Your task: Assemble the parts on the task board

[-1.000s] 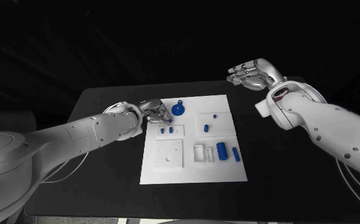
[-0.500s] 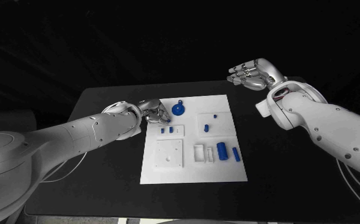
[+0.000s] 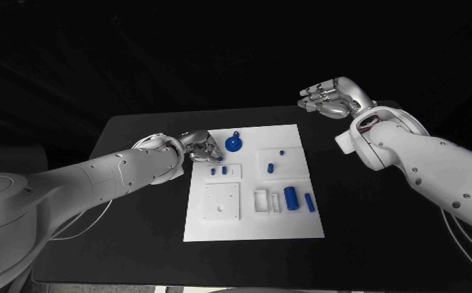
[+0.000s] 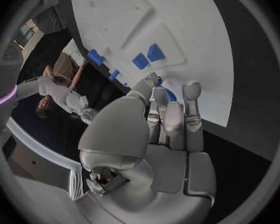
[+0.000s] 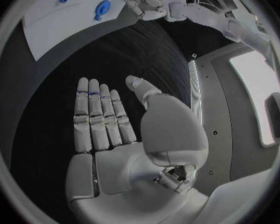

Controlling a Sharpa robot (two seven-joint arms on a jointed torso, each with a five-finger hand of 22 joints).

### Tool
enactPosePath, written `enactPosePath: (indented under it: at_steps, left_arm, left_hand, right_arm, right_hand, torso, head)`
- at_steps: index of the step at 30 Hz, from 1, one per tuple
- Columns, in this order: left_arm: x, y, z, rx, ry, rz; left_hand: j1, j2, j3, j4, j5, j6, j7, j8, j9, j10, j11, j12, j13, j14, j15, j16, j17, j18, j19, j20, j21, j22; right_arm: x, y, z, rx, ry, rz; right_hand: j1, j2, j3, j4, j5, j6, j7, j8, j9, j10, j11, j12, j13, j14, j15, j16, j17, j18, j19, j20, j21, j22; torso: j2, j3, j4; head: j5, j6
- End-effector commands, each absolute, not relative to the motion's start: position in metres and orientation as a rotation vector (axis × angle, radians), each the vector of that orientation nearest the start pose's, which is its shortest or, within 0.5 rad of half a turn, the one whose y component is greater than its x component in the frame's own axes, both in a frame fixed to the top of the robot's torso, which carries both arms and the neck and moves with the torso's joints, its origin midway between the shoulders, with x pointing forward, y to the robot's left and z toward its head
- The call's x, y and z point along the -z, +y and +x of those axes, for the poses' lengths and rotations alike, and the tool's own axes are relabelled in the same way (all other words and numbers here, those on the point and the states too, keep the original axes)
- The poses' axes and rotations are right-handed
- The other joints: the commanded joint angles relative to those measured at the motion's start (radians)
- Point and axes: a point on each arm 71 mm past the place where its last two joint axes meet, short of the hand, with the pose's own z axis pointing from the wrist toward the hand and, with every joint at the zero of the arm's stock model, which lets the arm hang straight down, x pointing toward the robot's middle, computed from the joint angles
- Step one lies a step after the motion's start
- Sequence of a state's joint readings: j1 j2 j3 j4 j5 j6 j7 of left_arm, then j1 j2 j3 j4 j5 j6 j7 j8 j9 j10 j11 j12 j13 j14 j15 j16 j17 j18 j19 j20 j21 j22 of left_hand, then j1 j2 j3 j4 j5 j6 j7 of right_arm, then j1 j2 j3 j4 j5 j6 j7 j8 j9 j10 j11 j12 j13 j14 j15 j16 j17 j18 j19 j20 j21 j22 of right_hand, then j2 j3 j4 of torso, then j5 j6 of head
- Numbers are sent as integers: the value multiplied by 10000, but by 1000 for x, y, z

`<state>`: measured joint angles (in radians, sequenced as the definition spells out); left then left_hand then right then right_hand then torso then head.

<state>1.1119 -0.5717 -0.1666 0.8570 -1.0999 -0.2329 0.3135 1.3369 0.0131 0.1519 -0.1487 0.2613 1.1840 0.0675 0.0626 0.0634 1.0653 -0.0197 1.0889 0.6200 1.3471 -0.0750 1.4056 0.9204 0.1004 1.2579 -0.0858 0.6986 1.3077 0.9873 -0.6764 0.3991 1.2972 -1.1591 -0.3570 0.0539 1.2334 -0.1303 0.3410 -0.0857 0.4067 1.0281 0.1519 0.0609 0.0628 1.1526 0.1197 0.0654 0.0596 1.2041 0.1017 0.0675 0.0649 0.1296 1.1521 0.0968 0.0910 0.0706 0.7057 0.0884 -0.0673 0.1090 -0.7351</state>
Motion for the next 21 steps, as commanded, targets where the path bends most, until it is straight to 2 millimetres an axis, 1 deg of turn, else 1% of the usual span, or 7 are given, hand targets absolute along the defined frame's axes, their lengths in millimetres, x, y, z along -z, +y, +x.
enactPosePath:
  at_steps: [1,9,16,21]
  left_arm:
    - [296,253,540,7698,18328,-946]
    - [290,248,539,8203,18155,-1435]
    - [289,243,540,8357,18100,-1588]
    - [289,241,542,8249,18100,-1382]
  left_hand:
    - [-15,95,-47,-5,-27,51,10,2,11,51,-1,-56,14,74,3,-6,12,8,31,-65,42,211]
    - [-22,89,-54,-9,-24,48,10,0,10,63,-6,-63,14,84,-1,-2,24,10,42,-70,48,209]
    - [-34,98,-54,-10,-19,30,14,-3,8,65,-7,-72,18,90,-3,-2,32,9,55,-73,57,209]
    - [-25,103,-43,-24,-15,24,16,2,10,69,-6,-70,26,89,-1,-1,36,6,60,-72,67,214]
  right_arm:
    - [153,-209,538,-9662,14194,3623]
    - [153,-210,538,-9646,14187,3627]
    - [153,-209,538,-9650,14185,3627]
    - [153,-209,538,-9653,14188,3626]
  right_hand:
    - [-47,7,-51,-6,47,54,-18,10,-7,28,-18,-56,-13,52,31,-46,-4,-23,38,39,-64,-14]
    - [-47,7,-51,-6,47,54,-18,10,-7,28,-18,-56,-13,52,31,-46,-4,-23,38,39,-64,-14]
    - [-47,7,-51,-6,47,54,-18,10,-7,28,-18,-56,-13,52,31,-46,-4,-23,38,39,-64,-14]
    - [-47,7,-51,-6,47,54,-18,10,-7,28,-18,-56,-13,52,31,-46,-4,-23,38,39,-64,-14]
  torso:
    - [-1,0,13]
    - [9,-11,11]
    - [12,-3,8]
    - [1,0,0]
  head:
    - [-34,9]
    - [-31,29]
    - [-33,40]
    - [-34,36]
